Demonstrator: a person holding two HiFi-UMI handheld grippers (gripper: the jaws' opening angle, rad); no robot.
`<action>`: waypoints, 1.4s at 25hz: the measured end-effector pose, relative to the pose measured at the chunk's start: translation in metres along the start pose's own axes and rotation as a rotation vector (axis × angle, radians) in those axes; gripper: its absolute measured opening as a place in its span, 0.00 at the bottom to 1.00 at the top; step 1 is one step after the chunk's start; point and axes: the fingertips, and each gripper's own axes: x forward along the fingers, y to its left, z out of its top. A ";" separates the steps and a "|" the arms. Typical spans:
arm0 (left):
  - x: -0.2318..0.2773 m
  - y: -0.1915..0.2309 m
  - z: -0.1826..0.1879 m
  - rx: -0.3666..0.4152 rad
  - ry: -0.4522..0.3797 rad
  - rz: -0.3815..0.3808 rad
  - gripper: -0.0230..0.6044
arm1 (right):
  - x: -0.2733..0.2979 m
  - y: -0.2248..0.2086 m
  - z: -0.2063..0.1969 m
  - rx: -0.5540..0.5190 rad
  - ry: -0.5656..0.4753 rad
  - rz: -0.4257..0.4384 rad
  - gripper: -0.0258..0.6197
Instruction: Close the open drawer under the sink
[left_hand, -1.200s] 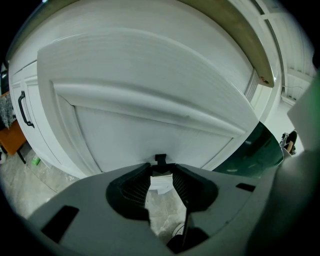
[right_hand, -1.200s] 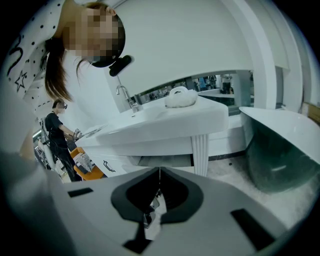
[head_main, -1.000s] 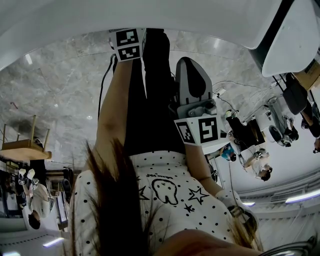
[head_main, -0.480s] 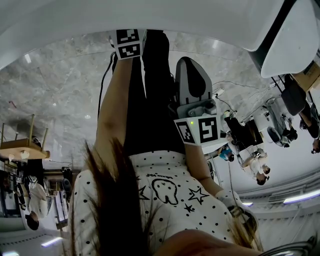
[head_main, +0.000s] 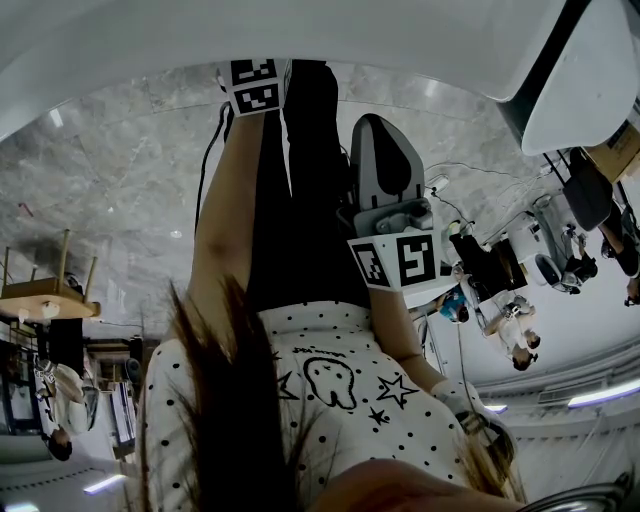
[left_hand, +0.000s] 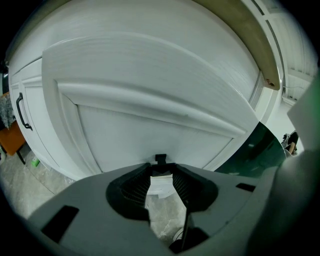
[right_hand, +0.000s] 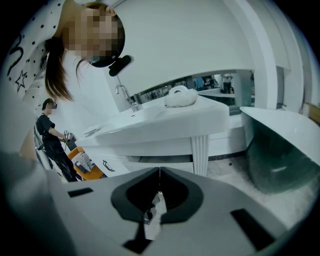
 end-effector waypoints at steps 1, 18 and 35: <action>0.000 0.000 0.001 -0.001 -0.002 0.001 0.26 | -0.001 0.000 0.000 0.000 -0.001 0.000 0.06; 0.004 0.001 0.010 -0.007 -0.017 0.006 0.26 | -0.004 0.000 -0.002 0.003 -0.001 -0.002 0.06; 0.014 0.001 0.020 -0.010 -0.029 0.009 0.26 | -0.004 -0.003 -0.001 0.005 -0.001 -0.004 0.06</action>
